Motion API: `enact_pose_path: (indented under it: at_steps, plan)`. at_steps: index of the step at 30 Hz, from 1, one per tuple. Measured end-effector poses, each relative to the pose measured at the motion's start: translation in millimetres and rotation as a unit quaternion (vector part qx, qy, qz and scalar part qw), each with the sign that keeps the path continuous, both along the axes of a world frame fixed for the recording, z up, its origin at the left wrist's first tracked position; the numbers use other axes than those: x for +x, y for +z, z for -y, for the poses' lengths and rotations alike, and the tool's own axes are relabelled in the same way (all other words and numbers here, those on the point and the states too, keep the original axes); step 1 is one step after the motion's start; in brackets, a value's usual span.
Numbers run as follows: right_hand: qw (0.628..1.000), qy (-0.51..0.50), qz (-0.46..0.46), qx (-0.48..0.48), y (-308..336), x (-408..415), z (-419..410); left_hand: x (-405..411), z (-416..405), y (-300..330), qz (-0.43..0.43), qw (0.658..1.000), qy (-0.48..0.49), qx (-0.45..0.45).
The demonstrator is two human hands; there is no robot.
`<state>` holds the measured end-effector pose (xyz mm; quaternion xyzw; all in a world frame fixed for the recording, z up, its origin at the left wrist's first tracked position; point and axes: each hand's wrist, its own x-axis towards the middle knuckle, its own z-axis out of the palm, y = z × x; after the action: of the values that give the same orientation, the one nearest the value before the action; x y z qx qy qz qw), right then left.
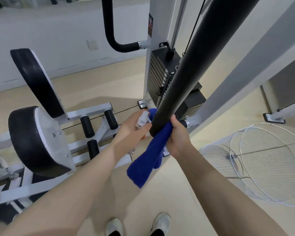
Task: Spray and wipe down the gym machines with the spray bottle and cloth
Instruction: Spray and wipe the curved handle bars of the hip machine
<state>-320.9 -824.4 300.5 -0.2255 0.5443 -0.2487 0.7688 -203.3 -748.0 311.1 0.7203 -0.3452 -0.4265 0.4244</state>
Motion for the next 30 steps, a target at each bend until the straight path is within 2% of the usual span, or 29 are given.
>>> enact_pose_path:
  at_steps: [4, 8, 12, 17, 19, 22, 25, 27, 28, 29, 30]
  plan:
    - [0.988, -0.036, 0.123, -0.085, 84, -8, 7, -5, -4, 15, -0.043, 0.998, 0.017, -0.048]
    - [0.98, -0.054, 0.126, -0.146, 118, -5, 6, -6, 5, 30, -0.047, 0.995, 0.025, -0.089]
    - [0.984, -0.013, 0.009, -0.177, 74, 6, 1, -5, 3, 24, -0.034, 0.996, 0.024, -0.079]
    - [0.985, 0.037, -0.147, -0.089, -14, 12, -18, 3, -18, -3, -0.016, 0.998, 0.063, -0.007]
    - [0.967, 0.055, -0.209, -0.135, -11, 16, -23, 5, -26, -6, -0.006, 0.997, 0.075, 0.008]
    - [0.938, -0.011, -0.254, -0.236, 27, 12, -31, 8, -37, 2, 0.01, 0.996, 0.085, 0.013]
    - [0.879, -0.072, -0.219, -0.418, 85, 3, -52, 12, -41, 20, 0.016, 0.997, 0.074, 0.002]
    - [0.817, -0.022, -0.193, -0.542, 115, 11, -61, 14, -41, 34, 0.016, 0.999, 0.051, -0.005]
    - [0.766, 0.01, -0.205, -0.61, 126, 17, -62, 15, -42, 40, 0.016, 0.999, 0.041, -0.006]
    - [0.688, 0.047, -0.243, -0.683, 133, 24, -60, 17, -44, 45, 0.016, 0.999, 0.033, -0.008]
    - [0.575, 0.085, -0.302, -0.755, 135, 32, -54, 18, -46, 49, 0.02, 0.999, 0.024, -0.007]
